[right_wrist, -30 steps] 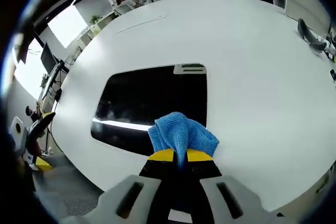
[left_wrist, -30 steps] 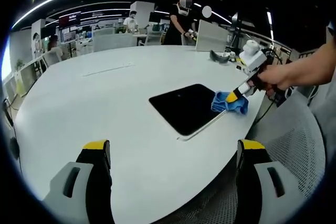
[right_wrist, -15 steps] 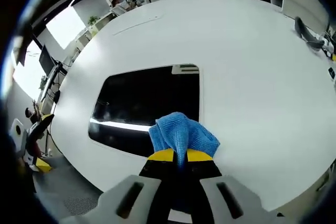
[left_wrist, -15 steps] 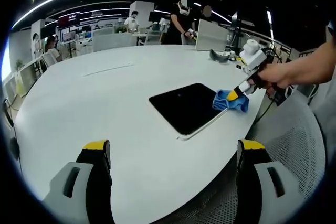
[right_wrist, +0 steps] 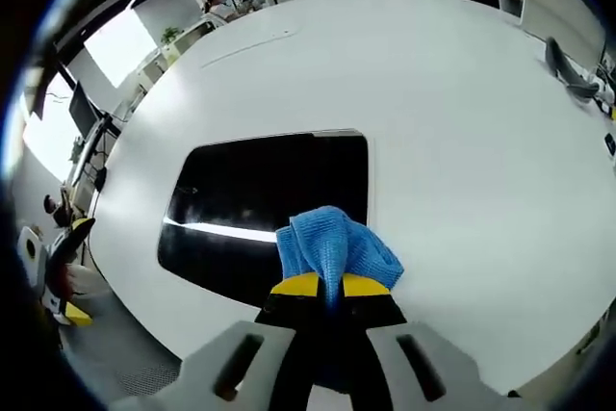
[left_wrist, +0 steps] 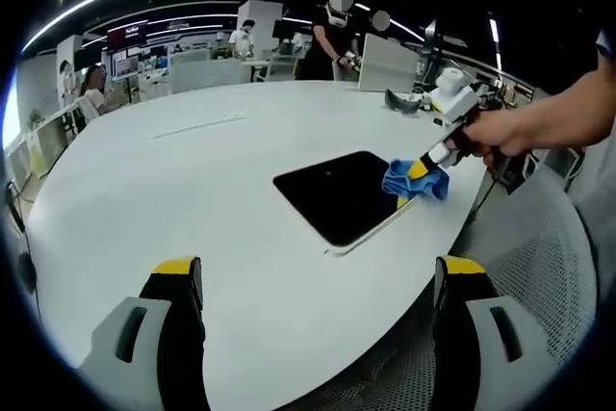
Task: Wipe the mirror surface with the cleaning cloth until all visible marks leave the cleaned area.
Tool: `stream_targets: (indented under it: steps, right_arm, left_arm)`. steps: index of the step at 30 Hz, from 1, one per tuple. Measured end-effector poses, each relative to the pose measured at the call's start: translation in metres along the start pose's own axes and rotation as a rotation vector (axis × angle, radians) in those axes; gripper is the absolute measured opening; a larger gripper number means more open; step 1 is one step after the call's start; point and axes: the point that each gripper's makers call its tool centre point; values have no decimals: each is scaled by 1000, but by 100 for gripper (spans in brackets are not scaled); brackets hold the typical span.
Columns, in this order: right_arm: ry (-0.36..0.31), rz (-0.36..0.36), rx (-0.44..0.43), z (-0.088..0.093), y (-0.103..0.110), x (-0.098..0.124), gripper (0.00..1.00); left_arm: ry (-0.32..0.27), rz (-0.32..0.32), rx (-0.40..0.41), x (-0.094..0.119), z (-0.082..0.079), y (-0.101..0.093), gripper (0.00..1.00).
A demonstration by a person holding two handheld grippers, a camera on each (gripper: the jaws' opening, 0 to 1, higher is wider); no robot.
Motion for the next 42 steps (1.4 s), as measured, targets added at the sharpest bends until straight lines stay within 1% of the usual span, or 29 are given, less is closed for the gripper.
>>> stream_targets:
  steps: [4,7,9,20,30,34,42]
  right_arm:
    - [-2,5,-2,-5,-3,-3,0]
    - [1,10,-2,-8,-4,-4,0]
    - [4,14,2,-10,-5,-5,0]
    - [1,21,7,-25,-11,-12,0]
    - [0,28,6,-44,-18,-20,0]
    - [4,32,15,-48,-20,-22,0]
    - [5,36,32,-56,-21,-26,0]
  left_arm:
    - [-8,-5,6,1,-2,1,99]
    - [-34,-16,14,3,-7,3,99]
    - [-42,-18,7,4,-9,3,99]
    - [-37,-12,3,2,-9,2,99]
    - [-29,-16,0,2,-7,2,99]
    - [-11,-16,-3,1,-3,2,99]
    - [-18,-18,2,2,-5,3,99]
Point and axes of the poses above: the point that each gripper's makers call its tool centre point, and the gripper's own axes: x roughly backward along the fingers, y roughly to its left, z roughly out of its underside, and after that the axes turned 6 degrees about x, right-handed
